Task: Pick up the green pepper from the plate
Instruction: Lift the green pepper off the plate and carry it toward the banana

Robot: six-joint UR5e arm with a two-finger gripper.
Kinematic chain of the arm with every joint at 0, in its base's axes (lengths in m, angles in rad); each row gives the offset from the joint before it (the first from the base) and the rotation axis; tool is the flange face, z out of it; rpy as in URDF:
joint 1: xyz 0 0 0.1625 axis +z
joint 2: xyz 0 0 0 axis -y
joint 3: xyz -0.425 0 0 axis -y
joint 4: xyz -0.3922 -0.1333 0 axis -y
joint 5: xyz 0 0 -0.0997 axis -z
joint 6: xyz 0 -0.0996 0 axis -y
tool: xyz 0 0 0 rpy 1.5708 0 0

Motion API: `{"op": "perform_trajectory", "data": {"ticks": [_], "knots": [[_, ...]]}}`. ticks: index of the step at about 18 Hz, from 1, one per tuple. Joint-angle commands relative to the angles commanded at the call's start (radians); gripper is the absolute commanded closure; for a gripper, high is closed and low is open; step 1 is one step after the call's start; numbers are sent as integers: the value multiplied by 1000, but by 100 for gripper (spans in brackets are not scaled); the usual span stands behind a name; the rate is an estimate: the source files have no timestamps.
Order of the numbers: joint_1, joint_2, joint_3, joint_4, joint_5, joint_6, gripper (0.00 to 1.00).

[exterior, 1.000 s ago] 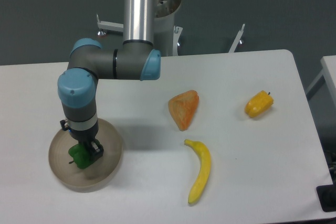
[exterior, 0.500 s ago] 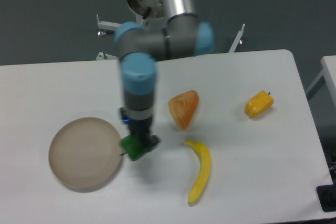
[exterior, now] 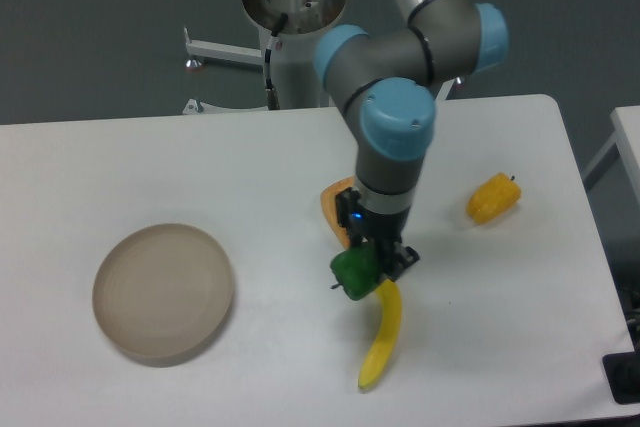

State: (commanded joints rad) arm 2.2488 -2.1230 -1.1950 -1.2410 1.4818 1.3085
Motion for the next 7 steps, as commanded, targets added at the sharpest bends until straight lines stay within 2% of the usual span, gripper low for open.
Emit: {"op": "perform_trajectory", "data": {"ticks": [7], "knots": [[26, -3, 35, 0, 29, 2, 45]]}}
